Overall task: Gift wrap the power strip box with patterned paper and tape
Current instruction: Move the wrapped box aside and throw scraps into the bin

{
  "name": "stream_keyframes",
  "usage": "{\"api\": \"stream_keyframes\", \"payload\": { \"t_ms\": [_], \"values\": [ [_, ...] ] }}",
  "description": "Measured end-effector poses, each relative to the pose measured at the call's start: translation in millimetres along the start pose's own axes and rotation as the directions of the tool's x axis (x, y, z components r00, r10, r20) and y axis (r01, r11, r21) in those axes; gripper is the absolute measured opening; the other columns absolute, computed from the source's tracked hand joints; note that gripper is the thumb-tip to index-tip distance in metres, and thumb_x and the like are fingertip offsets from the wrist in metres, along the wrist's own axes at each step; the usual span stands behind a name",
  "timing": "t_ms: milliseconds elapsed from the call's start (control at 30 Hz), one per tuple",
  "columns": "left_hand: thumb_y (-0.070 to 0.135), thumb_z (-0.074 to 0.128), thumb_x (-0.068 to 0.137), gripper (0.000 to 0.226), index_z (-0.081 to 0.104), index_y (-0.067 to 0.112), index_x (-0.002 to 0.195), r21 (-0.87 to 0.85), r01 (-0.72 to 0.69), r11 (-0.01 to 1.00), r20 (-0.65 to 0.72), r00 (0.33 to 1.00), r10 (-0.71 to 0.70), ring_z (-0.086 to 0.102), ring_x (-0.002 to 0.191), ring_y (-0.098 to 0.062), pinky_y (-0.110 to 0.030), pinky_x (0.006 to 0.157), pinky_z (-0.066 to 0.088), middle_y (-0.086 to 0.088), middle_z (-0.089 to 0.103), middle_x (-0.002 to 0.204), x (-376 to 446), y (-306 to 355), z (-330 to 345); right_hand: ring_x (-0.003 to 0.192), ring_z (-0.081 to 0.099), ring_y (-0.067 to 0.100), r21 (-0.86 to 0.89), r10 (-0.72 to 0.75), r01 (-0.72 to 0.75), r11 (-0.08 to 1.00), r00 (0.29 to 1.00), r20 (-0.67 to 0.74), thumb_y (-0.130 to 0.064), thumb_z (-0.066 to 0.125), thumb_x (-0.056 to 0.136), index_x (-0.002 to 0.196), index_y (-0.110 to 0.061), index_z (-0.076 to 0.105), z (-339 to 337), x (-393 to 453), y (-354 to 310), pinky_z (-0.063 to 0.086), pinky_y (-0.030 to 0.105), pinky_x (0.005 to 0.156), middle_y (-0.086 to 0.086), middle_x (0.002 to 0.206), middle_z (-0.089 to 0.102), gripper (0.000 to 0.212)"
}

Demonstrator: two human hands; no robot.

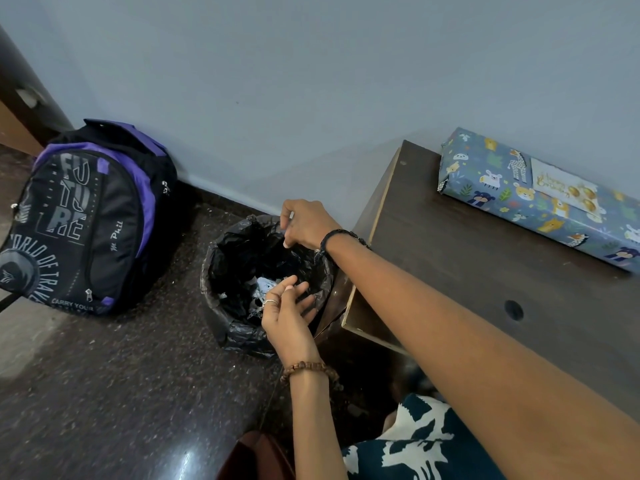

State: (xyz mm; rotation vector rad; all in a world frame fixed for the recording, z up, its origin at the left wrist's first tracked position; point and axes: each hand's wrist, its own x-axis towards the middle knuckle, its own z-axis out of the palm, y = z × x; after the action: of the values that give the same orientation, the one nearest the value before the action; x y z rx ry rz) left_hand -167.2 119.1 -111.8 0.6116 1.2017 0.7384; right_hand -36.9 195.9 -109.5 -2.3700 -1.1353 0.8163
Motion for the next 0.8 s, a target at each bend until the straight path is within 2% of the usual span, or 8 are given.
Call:
{"api": "stream_keyframes", "payload": {
  "t_ms": [67,200,300,367,467,567,667,800],
  "values": [
    [0.012,0.042,0.096,0.022,0.06,0.021,0.085,0.0,0.001,1.0,-0.001,1.0,-0.001,0.058,0.067,-0.007,-0.019,0.059,0.047,0.003,0.063,0.082,0.6,-0.2,0.0,0.075,0.06,0.021,0.009,0.01,-0.01,1.0,1.0,-0.005,0.009,0.071,0.07,0.065,-0.02,0.05,0.4,0.8,1.6,0.052,0.024,0.061,0.014,0.097,0.066,0.036],
    [0.012,0.042,0.097,0.023,0.059,0.022,0.085,-0.002,-0.002,1.0,-0.004,1.0,0.002,0.058,0.065,-0.006,-0.015,0.055,0.048,0.003,0.063,0.081,1.8,-1.4,-0.5,0.079,0.067,0.026,0.064,0.027,-0.027,0.998,1.0,-0.006,0.01,0.063,0.078,0.072,-0.014,0.059,2.7,2.7,2.9,0.058,0.034,0.072,0.016,0.095,0.067,0.025],
    [0.013,0.042,0.097,0.022,0.059,0.021,0.086,-0.007,0.0,1.0,-0.003,1.0,0.0,0.058,0.066,-0.006,-0.014,0.054,0.049,0.003,0.063,0.081,1.4,-2.4,-1.1,0.076,0.07,0.027,0.096,0.03,-0.029,0.995,1.0,-0.006,0.008,0.063,0.077,0.069,-0.017,0.054,2.9,1.4,4.0,0.059,0.037,0.07,0.018,0.087,0.068,0.028],
    [0.012,0.042,0.096,0.022,0.06,0.021,0.086,-0.009,0.003,1.0,-0.003,1.0,-0.003,0.058,0.066,-0.007,-0.017,0.057,0.048,0.003,0.063,0.082,0.8,-2.1,-1.7,0.072,0.066,0.023,0.081,0.009,-0.007,0.997,1.0,-0.028,0.004,0.066,0.077,0.072,-0.016,0.054,1.5,0.0,2.8,0.057,0.034,0.068,0.012,0.087,0.066,0.024],
    [0.01,0.045,0.095,0.02,0.059,0.02,0.087,-0.008,-0.005,1.0,-0.001,1.0,0.005,0.057,0.067,-0.007,-0.018,0.057,0.048,0.002,0.063,0.082,2.3,1.8,-0.6,0.065,0.053,0.012,0.056,-0.041,0.047,0.997,0.993,-0.108,-0.007,0.066,0.077,0.078,-0.017,0.058,-2.7,-5.7,-1.9,0.043,0.026,0.06,-0.005,0.075,0.055,0.013],
    [0.007,0.047,0.094,0.016,0.06,0.015,0.091,0.008,-0.039,0.999,0.012,0.999,0.039,0.057,0.069,-0.008,-0.022,0.062,0.048,0.001,0.063,0.082,2.2,9.5,2.6,0.075,0.056,0.017,0.023,-0.083,0.088,0.996,0.985,-0.152,-0.01,0.06,0.08,0.084,-0.015,0.062,-8.8,-18.4,-7.8,0.043,0.026,0.061,-0.001,0.081,0.059,0.007],
    [0.005,0.049,0.093,0.012,0.06,0.007,0.098,0.012,-0.104,0.995,0.038,0.994,0.103,0.059,0.071,-0.011,-0.022,0.066,0.051,0.0,0.062,0.082,-2.7,18.0,8.8,0.077,0.058,0.019,-0.025,-0.121,0.118,0.993,0.977,-0.175,-0.009,0.056,0.082,0.089,-0.014,0.064,-22.0,-39.2,-13.9,0.047,0.029,0.065,0.004,0.09,0.066,0.012],
    [0.006,0.051,0.093,0.011,0.059,0.012,0.087,0.004,-0.199,0.98,0.083,0.977,0.198,0.061,0.069,-0.009,-0.015,0.062,0.052,-0.001,0.063,0.079,-23.8,22.9,25.2,0.055,0.048,0.002,0.061,-0.175,0.207,0.977,0.927,-0.333,-0.012,0.057,0.083,0.084,-0.019,0.063,-44.1,-88.7,-13.5,0.043,0.027,0.056,-0.004,0.082,0.068,0.009]
  ]
}}
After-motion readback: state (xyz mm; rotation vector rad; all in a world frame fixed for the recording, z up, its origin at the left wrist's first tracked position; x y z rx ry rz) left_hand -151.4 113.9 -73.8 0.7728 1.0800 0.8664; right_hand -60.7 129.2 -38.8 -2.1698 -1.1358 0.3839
